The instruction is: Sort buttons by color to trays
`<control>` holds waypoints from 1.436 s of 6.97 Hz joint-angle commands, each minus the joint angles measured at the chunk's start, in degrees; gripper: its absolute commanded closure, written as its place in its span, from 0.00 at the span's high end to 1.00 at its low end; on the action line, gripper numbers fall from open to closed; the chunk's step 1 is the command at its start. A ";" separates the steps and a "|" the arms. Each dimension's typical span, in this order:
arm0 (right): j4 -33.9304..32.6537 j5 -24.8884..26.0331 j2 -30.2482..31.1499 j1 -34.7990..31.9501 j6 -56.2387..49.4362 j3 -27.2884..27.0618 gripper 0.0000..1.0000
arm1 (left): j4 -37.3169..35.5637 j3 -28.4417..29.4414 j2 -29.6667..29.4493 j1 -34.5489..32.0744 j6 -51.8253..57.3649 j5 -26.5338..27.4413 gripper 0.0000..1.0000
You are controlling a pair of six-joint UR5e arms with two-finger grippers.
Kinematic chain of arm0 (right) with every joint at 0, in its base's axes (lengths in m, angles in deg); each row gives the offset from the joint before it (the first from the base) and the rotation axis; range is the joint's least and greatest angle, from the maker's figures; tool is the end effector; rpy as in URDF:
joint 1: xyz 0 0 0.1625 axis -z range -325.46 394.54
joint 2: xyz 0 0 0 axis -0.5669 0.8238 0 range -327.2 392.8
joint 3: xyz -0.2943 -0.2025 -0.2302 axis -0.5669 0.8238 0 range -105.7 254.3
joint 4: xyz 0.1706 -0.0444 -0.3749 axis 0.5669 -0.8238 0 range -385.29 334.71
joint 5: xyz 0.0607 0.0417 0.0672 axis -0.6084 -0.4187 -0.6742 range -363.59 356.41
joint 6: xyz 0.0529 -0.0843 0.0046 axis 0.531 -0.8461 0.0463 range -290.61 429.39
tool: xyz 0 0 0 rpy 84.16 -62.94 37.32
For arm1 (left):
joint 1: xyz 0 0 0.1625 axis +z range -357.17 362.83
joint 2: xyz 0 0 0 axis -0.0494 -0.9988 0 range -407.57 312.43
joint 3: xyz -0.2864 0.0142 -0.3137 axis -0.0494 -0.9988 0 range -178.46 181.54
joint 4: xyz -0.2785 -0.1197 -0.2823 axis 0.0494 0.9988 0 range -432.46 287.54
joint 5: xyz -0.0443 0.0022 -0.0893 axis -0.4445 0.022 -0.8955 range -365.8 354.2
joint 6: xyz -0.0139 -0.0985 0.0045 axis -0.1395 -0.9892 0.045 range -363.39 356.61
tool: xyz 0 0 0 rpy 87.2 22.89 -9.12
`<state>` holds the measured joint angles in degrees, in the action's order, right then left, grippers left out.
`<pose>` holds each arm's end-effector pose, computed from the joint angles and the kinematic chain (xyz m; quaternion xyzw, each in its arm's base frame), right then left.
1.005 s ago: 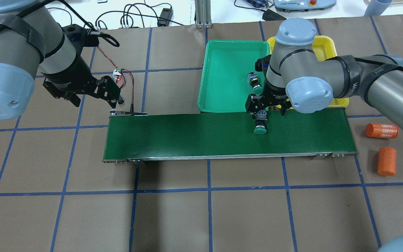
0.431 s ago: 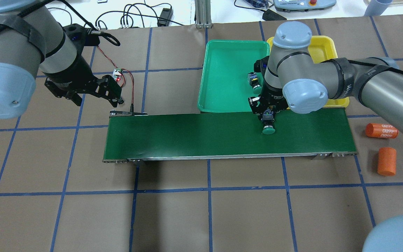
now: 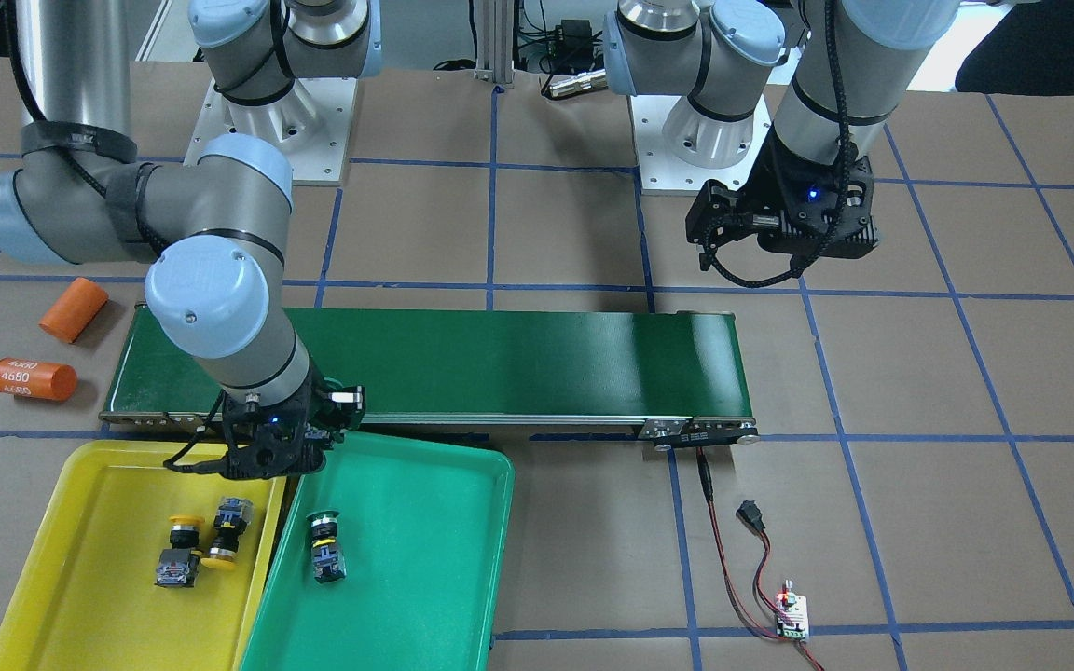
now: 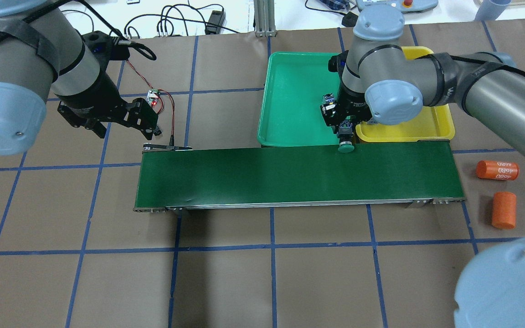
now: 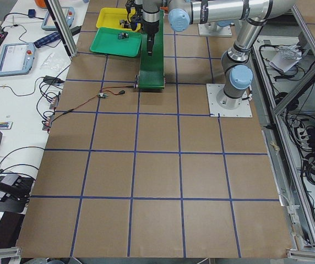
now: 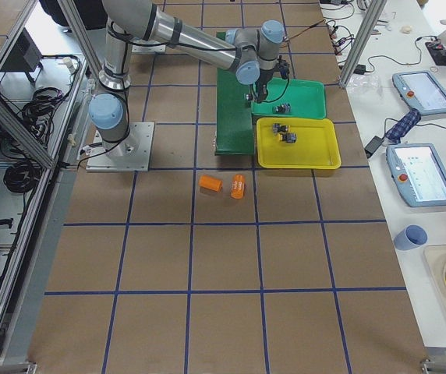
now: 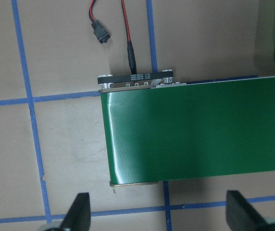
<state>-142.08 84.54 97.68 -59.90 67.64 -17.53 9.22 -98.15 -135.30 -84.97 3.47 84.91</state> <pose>0.1848 -0.6170 0.2697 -0.0539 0.9984 0.0018 0.0163 -0.1138 -0.4780 0.4386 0.0407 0.9991 -0.0074 0.0068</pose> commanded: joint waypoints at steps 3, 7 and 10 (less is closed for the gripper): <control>0.07 -5.78 -11.36 -0.83 0.69 15.36 0.99 | 0.06 -0.07 -0.26 -0.18 -0.01 -0.18 1.00; 14.76 -4.46 -3.49 -0.56 -0.01 15.19 1.00 | -0.12 0.11 -0.43 -0.61 -0.10 -0.44 1.00; 33.52 -3.94 13.20 -0.39 -0.01 14.93 1.00 | -0.20 0.37 -0.52 -0.79 -0.01 -0.27 1.00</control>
<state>-114.70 80.35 104.40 -60.31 67.62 -2.45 9.02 -97.86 -135.80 -85.72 3.38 84.55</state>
